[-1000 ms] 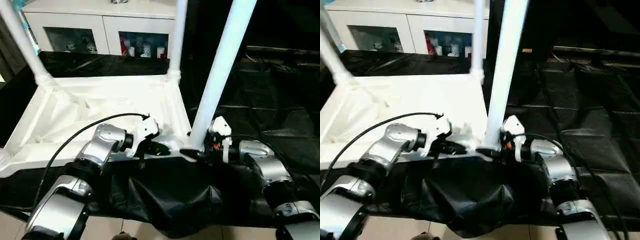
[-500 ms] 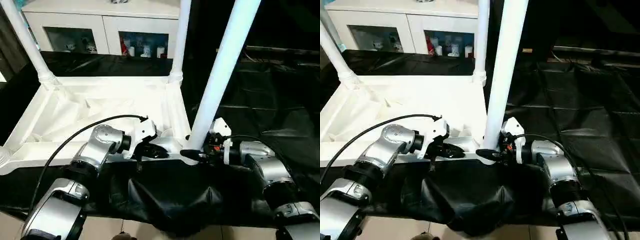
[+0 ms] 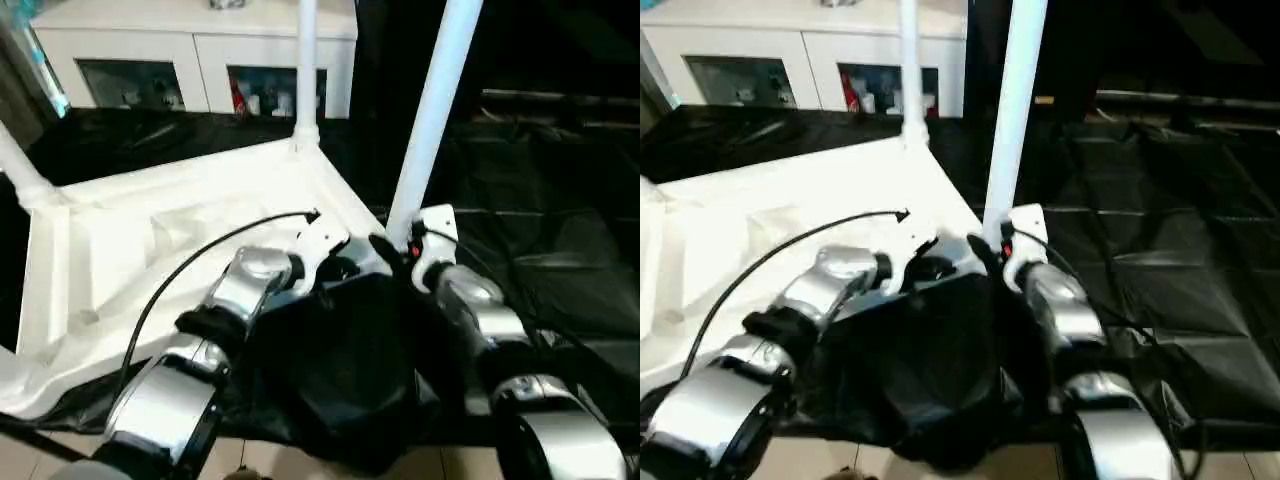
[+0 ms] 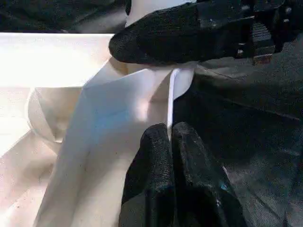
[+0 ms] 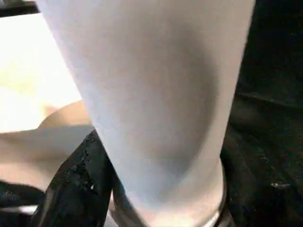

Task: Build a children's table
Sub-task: Rotate leg to tighten

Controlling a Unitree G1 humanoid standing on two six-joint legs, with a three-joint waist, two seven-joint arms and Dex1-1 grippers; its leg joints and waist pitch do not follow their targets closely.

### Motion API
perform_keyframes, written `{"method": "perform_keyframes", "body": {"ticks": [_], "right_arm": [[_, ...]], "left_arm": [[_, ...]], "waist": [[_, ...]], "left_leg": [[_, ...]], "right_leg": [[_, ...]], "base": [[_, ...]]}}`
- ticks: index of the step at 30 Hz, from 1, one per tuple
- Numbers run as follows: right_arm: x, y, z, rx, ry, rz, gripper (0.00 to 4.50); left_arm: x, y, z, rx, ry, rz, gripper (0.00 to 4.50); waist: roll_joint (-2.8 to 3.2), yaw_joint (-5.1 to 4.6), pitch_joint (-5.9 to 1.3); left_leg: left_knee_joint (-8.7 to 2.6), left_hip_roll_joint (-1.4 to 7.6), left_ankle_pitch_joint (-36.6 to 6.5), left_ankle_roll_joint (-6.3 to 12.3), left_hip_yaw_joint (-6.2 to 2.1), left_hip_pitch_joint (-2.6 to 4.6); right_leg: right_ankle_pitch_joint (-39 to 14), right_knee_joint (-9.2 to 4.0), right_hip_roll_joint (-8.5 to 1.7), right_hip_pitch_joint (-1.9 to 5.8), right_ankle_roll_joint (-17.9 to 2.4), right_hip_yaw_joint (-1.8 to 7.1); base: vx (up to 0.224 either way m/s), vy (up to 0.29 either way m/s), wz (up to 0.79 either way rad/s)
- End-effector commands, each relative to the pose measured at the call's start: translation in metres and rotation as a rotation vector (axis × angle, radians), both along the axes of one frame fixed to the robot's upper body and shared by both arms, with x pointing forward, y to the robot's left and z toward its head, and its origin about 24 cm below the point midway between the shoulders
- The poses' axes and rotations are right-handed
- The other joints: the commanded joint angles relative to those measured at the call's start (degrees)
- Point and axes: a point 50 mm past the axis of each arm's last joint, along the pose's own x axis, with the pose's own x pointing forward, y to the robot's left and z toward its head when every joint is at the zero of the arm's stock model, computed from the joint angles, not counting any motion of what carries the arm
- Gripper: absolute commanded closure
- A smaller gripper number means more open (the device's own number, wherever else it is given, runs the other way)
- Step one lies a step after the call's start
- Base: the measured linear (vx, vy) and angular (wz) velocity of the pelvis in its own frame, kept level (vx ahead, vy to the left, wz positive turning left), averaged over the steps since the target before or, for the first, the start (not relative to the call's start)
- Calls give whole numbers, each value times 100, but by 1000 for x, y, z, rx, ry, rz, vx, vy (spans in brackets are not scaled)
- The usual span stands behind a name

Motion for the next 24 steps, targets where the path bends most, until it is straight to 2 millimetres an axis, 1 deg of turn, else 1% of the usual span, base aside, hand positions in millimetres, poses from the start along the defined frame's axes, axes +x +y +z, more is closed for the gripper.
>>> {"method": "perform_keyframes", "body": {"ticks": [1, 2, 3, 4, 5, 6, 7, 8, 9, 10, 11, 12, 13, 14, 15, 18, 19, 20, 21, 22, 24], "right_arm": [[-16, 47, -18, 35, 75, 182, 148], [-16, 48, -17, 39, 68, 191, 127], [-15, 49, -15, 50, 53, 210, 113], [-15, 49, -14, 55, 47, 219, 111], [-15, 47, -13, 61, 38, 237, 89], [-15, 45, -11, 62, 25, 259, 89], [-17, 39, -7, 58, 3, 329, 76], [-18, 37, -5, 62, -8, 382, 76], [-19, 36, -5, 62, -8, 385, 76], [-24, 31, -2, 78, -19, 488, 76], [-25, 30, -1, 83, -20, 517, 76], [-31, 23, 0, 71, -20, 615, 76], [-33, 21, 0, 63, -17, 641, 76], [-36, 17, 0, 45, -10, 678, 76], [-39, 9, 0, 18, 4, 730, 76], [-43, -1, 1, -3, 17, 782, 76], [-44, -4, 2, -8, 23, 800, 76], [-44, -4, 2, -8, 23, 800, 76], [-46, -10, 3, -15, 31, 826, 76], [-47, -11, 3, -18, 33, 835, 76], [-49, -18, 5, -30, 43, 860, 76]], "left_arm": [[7, -12, 11, -44, -55, 57, 450], [6, -12, 11, -45, -55, 51, 450], [6, -12, 11, -44, -52, 36, 450], [5, -11, 11, -43, -50, 29, 450], [4, -9, 10, -43, -44, 13, 450], [3, -7, 9, -41, -37, -5, 450], [1, -3, 8, -35, -28, -45, 450], [0, -1, 7, -34, -21, -66, 450], [0, -1, 7, -34, -20, -67, 450], [-2, 3, 7, -35, -17, -111, 450], [-3, 5, 7, -35, -18, -125, 450], [-6, 8, 9, -46, -33, -176, 450], [-6, 9, 9, -51, -36, -189, 450], [-8, 11, 9, -58, -32, -210, 450], [-11, 15, 9, -66, -22, -247, 450], [-14, 21, 9, -63, -9, -286, 450], [-15, 23, 9, -61, -4, -305, 450], [-15, 23, 9, -61, -4, -305, 450], [-17, 27, 8, -59, 9, -332, 450], [-18, 28, 8, -58, 14, -341, 450], [-22, 34, 8, -58, 37, -381, 450]], "waist": [[-1, -17, -369], [-12, -19, -358], [-6, -20, -352], [-6, -21, -348], [-37, -20, -353], [-23, -15, -356], [-21, -13, -362], [-29, -8, -367], [-28, 6, -365], [-29, 27, -365], [-31, 38, -366], [-28, 53, -370], [-34, 55, -361], [-40, 57, -364], [-15, 49, -355], [-14, 57, -345], [-20, 54, -346], [-9, 54, -348], [-5, 53, -352], [-11, 54, -351], [-11, 62, -369]], "left_leg": [[-353, 309, -850, 343, -168, 74], [-359, 312, -935, 325, -166, 81], [-367, 318, -1012, 312, -169, 89], [-370, 320, -1047, 309, -172, 87], [-372, 321, -1048, 316, -169, 87], [-372, 325, -986, 336, -172, 83], [-365, 320, -951, 355, -171, 77], [-353, 317, -914, 420, -162, 66], [-350, 324, -837, 487, -160, 57], [-342, 325, -791, 546, -156, 55], [-338, 330, -769, 571, -153, 50], [-335, 336, -733, 621, -153, 52], [-335, 334, -746, 640, -155, 40], [-330, 336, -766, 649, -152, 38], [-336, 340, -871, 603, -153, 46], [-347, 347, -988, 503, -156, 61], [-349, 347, -990, 496, -159, 60], [-350, 351, -979, 493, -157, 63], [-346, 350, -961, 488, -157, 67], [-349, 350, -953, 489, -159, 61], [-341, 356, -816, 543, -162, 55]], "right_leg": [[-711, -459, -621, 267, -1233, 377], [-837, -473, -617, 260, -1215, 378], [-959, -486, -620, 253, -1201, 378], [-1017, -492, -624, 258, -1189, 377], [-1042, -492, -620, 263, -1175, 379], [-974, -475, -622, 263, -1190, 382], [-910, -469, -620, 269, -1198, 380], [-774, -455, -618, 284, -1216, 380], [-635, -439, -612, 290, -1235, 376], [-561, -438, -609, 296, -1248, 367], [-519, -427, -609, 301, -1256, 365], [-478, -424, -606, 300, -1259, 360], [-505, -432, -602, 302, -1254, 354], [-527, -429, -601, 306, -1247, 351], [-702, -448, -604, 285, -1238, 351], [-1017, -480, -615, 276, -1217, 356], [-1038, -472, -608, 278, -1215, 356], [-1032, -469, -602, 264, -1216, 359], [-977, -462, -604, 261, -1237, 359], [-962, -463, -608, 269, -1242, 360], [-705, -429, -601, 275, -1285, 357]], "base": [[0, 0, 0], [0, 0, 0], [0, 0, 0], [0, 0, 0], [0, 0, 0], [0, 0, 0], [0, 0, 0], [0, 0, 0], [0, 0, 0], [0, 0, 0], [0, 0, 0], [0, 0, 0], [0, 0, 0], [0, 0, 0], [0, 0, 0], [0, 0, 0], [0, 0, 0], [0, 0, 0], [0, 0, 0], [0, 0, 0], [0, 0, 0]]}}
